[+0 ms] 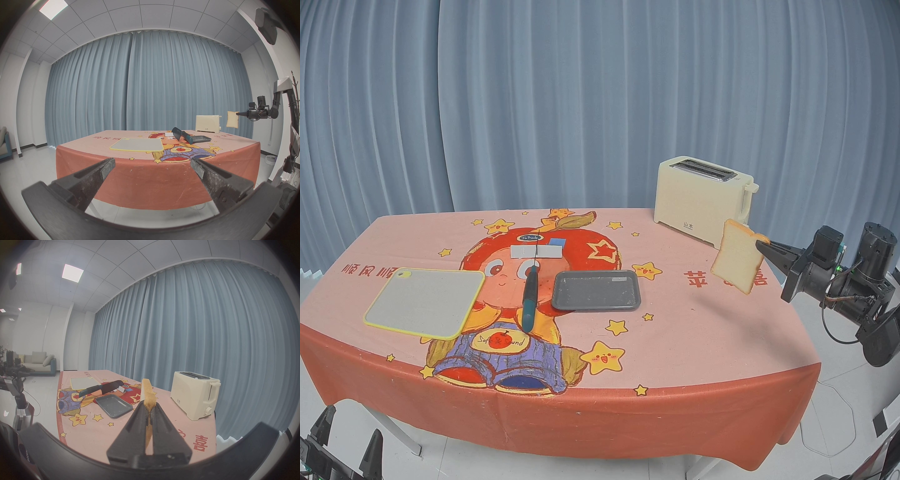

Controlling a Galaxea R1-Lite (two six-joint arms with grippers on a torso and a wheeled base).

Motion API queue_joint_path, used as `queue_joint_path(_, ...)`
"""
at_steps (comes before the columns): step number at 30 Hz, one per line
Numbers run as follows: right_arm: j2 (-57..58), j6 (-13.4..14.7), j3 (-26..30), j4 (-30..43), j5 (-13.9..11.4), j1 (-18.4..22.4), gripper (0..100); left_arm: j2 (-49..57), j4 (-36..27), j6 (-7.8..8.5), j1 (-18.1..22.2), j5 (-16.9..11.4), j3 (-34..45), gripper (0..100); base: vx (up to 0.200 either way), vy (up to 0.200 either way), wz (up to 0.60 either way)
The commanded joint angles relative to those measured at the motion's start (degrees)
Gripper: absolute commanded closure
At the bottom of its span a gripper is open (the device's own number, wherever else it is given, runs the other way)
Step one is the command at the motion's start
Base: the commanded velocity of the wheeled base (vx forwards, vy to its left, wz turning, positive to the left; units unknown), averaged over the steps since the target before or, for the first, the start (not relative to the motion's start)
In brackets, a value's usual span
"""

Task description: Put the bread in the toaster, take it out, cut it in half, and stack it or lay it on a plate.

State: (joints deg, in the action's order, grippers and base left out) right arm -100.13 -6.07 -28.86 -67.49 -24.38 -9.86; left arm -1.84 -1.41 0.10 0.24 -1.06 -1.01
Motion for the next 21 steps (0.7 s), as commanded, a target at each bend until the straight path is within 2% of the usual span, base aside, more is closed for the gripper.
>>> queue_joint_path(1,0.2,0.1,-0.1,0.0,0.0,-0.4,100,-0.1,0.0,-0.10,0.0,0.0,0.5,0,0.000,0.200,0.00)
queue_joint_path(5,0.1,0.1,-0.1,0.0,0.0,-0.5,100,-0.1,0.0,-0.62,0.0,0.4,0.5,0,0.000,0.200,0.00)
queue_joint_path(21,0.2,0.1,-0.1,0.0,0.2,-1.7,100,-0.1,0.0,-0.62,0.0,0.4,0.5,0,0.000,0.200,0.00)
